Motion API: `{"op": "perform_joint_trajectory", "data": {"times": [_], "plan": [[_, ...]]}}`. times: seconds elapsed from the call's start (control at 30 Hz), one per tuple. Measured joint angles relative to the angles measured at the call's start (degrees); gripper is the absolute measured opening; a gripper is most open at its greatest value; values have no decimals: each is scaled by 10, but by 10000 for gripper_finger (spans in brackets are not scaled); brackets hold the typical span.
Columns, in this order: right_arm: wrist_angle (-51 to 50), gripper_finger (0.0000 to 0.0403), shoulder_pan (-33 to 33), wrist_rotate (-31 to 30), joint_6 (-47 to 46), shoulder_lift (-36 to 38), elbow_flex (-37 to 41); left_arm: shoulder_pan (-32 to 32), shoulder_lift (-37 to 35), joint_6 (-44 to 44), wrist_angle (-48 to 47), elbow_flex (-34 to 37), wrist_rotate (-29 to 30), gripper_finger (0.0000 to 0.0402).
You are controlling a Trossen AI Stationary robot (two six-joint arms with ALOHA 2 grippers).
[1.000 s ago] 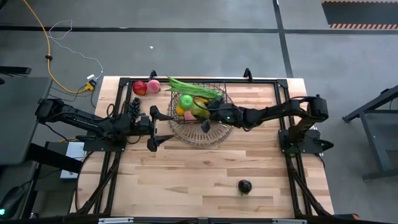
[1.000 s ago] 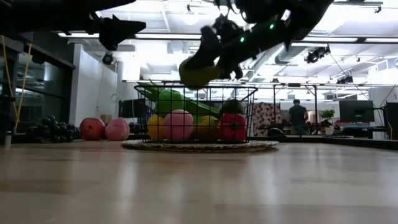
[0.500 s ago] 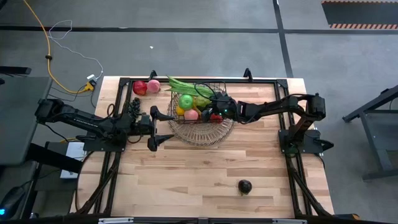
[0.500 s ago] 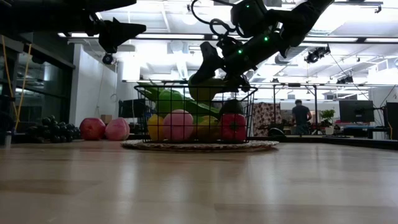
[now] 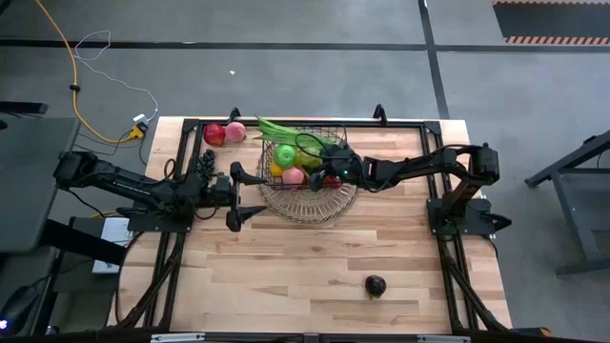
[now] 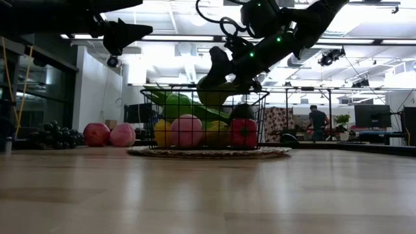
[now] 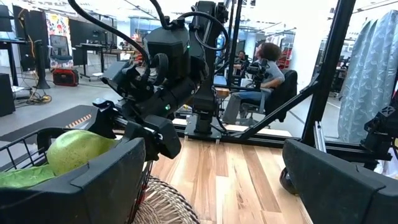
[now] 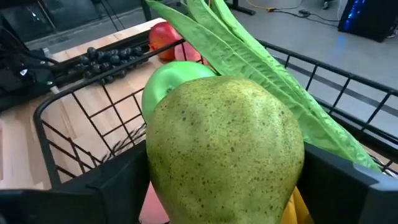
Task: Build produce basket
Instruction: Put the pear into the wire basket, then put the mangosteen into the wire basket
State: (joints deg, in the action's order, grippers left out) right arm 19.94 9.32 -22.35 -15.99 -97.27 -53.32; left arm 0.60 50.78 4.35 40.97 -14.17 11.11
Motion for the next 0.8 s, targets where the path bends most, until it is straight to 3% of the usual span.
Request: {"op": "perform_joint_trajectory", "data": {"times": [0.17, 0.37, 0.53, 0.8], "plan": [[7, 391, 4, 3, -5, 0, 0, 0, 0, 0, 0, 0, 0, 369], [7, 364, -5, 5, 37, 14, 0, 0, 0, -6, -1, 0, 3, 369], [-15, 362, -34, 4, 65, 71, 5, 0, -2, -3, -20, 0, 31, 369], [23, 362, -116, 7, 83, 188, 113, 0, -61, 14, -83, 1, -1, 369]]}}
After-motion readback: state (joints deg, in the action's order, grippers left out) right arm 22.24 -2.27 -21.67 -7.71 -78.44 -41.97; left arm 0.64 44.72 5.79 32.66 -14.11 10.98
